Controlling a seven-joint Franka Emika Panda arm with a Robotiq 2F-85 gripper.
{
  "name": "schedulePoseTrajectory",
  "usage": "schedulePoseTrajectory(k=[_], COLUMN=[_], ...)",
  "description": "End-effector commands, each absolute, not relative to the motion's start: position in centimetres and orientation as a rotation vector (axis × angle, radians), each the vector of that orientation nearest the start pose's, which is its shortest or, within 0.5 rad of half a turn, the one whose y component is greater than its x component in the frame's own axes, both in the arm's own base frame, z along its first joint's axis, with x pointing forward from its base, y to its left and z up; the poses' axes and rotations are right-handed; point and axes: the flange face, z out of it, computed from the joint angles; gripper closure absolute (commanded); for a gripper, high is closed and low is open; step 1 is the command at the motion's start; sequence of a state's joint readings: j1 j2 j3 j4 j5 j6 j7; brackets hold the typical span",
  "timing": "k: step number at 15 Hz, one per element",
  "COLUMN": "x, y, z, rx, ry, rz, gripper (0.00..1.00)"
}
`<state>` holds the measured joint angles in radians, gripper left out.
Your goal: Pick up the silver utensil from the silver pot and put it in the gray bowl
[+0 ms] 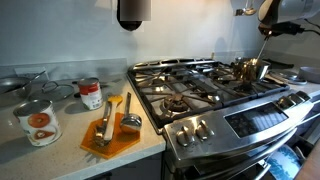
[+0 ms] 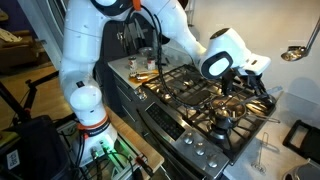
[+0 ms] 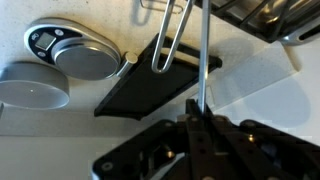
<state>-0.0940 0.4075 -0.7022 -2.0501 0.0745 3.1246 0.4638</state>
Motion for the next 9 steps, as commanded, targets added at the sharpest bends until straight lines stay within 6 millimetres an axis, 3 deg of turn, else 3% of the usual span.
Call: schedulePoseTrajectory(k=[1, 5, 9], x=[45.0, 44.2, 44.1], y=[-42.6, -41.9, -40.4], z=[39.1, 39.8, 39.2], rx=[-2.595, -2.593, -2.627], ry=[1.836, 1.835, 1.826], rz=[-1.388, -1.468, -1.410], gripper=[0.99, 0.99, 0.99])
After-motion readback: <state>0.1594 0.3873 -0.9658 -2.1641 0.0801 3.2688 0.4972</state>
